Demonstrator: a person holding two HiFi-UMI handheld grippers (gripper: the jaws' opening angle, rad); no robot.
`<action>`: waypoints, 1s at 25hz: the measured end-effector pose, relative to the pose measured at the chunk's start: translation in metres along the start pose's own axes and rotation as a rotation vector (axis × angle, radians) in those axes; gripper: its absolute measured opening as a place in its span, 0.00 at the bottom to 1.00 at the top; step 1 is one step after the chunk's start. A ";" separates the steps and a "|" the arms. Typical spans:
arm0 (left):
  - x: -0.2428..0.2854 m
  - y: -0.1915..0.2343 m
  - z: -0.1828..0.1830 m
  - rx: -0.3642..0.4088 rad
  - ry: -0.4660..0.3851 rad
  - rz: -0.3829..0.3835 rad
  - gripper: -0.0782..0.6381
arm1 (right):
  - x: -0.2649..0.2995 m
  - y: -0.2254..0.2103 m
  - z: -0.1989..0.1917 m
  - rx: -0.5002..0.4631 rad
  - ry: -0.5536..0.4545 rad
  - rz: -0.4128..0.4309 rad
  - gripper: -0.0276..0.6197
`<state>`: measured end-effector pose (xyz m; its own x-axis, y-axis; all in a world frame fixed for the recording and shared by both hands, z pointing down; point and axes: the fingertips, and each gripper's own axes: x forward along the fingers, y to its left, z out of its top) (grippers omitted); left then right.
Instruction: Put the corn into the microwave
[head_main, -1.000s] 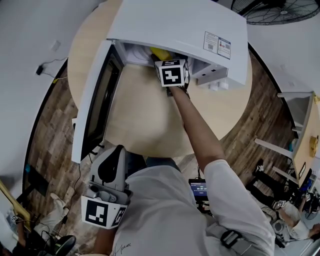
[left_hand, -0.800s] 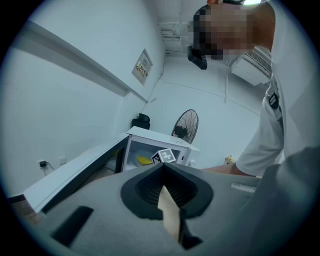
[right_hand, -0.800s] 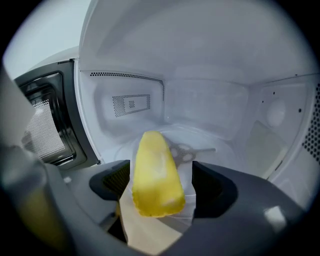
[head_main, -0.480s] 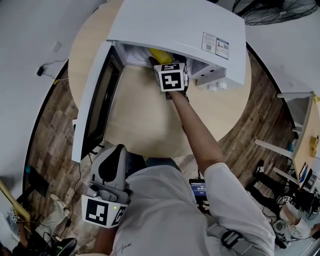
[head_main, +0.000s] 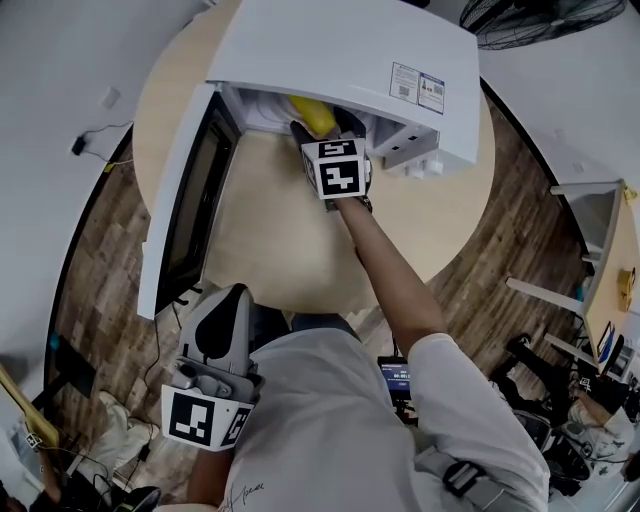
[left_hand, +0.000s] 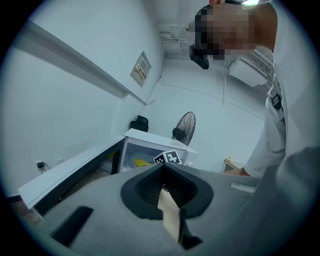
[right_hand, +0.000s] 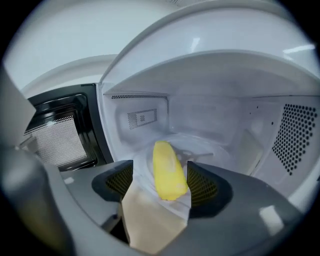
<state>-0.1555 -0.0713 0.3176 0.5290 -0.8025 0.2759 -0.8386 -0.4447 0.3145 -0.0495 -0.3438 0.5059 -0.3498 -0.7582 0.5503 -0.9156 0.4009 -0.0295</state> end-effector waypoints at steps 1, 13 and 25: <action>-0.001 -0.001 0.000 -0.001 -0.001 -0.001 0.10 | -0.004 0.001 0.001 0.003 -0.004 0.004 0.58; -0.003 -0.018 -0.007 -0.017 0.000 -0.027 0.10 | -0.052 0.012 0.004 0.085 -0.037 0.090 0.48; -0.004 -0.033 -0.014 0.006 -0.004 -0.017 0.10 | -0.105 0.004 0.004 0.109 -0.068 0.111 0.41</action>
<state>-0.1286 -0.0478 0.3186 0.5424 -0.7965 0.2672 -0.8305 -0.4602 0.3140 -0.0174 -0.2644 0.4448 -0.4589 -0.7473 0.4806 -0.8855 0.4287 -0.1789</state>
